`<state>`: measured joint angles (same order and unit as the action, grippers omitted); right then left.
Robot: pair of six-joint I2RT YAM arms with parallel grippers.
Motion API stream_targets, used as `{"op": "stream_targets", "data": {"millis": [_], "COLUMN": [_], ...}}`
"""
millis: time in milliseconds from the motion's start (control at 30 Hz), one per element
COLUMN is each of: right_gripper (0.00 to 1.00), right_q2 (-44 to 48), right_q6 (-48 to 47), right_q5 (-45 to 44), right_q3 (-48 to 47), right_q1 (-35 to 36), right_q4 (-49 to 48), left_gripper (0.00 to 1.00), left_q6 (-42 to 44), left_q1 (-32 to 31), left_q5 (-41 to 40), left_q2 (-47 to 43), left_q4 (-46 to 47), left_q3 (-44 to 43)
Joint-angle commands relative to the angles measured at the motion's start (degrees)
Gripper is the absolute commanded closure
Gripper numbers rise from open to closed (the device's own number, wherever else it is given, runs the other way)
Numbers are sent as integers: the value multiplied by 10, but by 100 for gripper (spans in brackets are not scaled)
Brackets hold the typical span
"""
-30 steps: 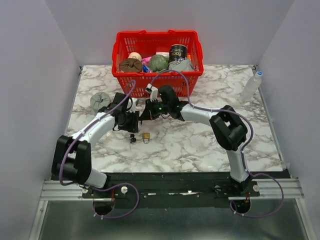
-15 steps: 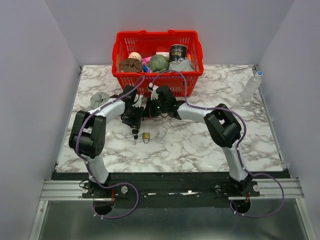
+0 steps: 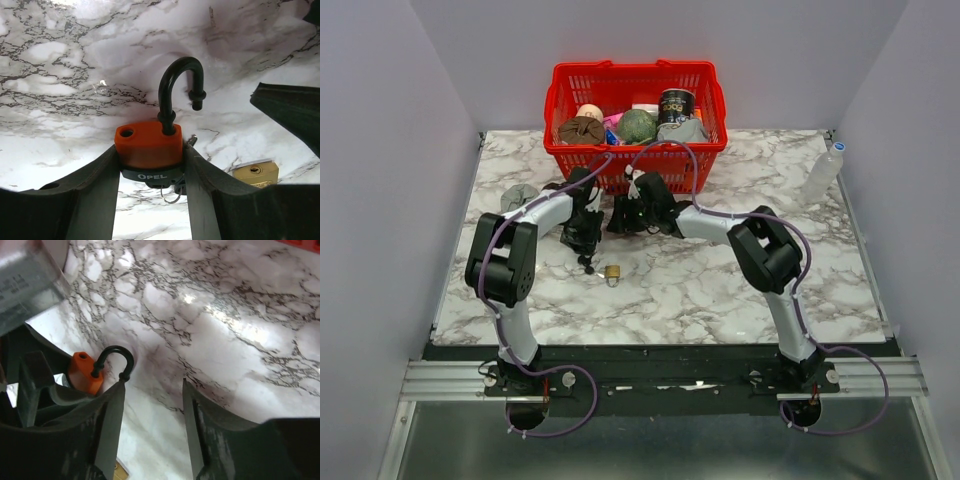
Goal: Unlock with the key
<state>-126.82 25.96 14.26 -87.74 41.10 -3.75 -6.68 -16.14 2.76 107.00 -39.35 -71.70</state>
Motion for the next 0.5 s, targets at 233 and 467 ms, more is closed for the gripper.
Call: {"op": "stream_targets", "data": {"millis": [233,467], "right_gripper": [27,22], "right_q2": [88,166], "right_q6": [-13,-29], "right_q5": [-42,-51], "right_q3": [92,156], "right_q1": [-1,-1], "right_q4": [-20,-29], "left_gripper": [57,21], "left_q6": [-1,2], "left_q1": [4,3], "left_q5": [-38,-12], "left_q2": [1,-54], "left_q4": [-1,27], "left_q3": [-17,-4]}}
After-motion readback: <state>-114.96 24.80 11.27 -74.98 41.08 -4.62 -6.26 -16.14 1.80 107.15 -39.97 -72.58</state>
